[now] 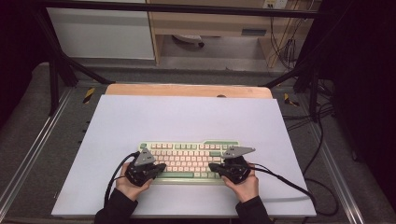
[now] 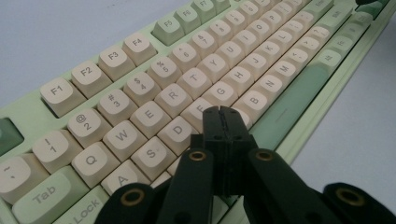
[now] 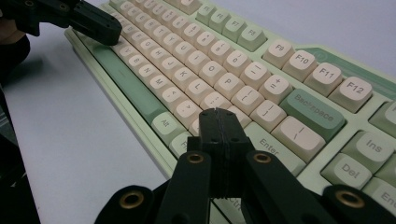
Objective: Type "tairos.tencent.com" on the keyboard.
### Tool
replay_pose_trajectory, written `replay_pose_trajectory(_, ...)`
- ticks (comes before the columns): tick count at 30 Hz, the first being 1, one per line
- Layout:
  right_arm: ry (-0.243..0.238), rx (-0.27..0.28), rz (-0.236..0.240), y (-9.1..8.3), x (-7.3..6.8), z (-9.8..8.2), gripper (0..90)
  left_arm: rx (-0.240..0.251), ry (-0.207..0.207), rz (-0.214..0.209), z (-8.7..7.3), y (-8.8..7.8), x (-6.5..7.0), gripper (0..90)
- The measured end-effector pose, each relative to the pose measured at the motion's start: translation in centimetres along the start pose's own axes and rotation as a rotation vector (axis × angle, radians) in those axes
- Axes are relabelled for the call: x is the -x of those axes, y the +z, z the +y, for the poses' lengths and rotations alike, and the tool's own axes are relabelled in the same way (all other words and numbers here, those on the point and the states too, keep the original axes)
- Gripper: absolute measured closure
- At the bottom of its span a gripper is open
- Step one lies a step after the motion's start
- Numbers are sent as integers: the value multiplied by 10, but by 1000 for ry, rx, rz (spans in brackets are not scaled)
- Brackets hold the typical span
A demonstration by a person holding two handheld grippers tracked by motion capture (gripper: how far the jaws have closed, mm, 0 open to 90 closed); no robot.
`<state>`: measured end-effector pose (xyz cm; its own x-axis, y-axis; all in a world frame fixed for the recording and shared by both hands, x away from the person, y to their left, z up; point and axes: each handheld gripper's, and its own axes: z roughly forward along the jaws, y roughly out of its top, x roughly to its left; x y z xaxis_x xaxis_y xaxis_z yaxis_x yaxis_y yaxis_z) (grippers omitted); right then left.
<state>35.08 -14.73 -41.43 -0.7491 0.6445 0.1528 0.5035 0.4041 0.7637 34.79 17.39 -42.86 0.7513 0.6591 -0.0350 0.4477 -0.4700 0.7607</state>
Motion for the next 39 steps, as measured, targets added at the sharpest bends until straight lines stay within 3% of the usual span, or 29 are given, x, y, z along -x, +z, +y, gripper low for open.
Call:
replay_pose_trajectory(11, 1, 1, 1, 0, 0, -1, 900, -6, 5, 3, -1, 3, 0, 900)
replay_pose_trajectory(39, -2, -7, 2, 3, 0, -2, 900, 22, -8, 24, 5, -13, -7, 900)
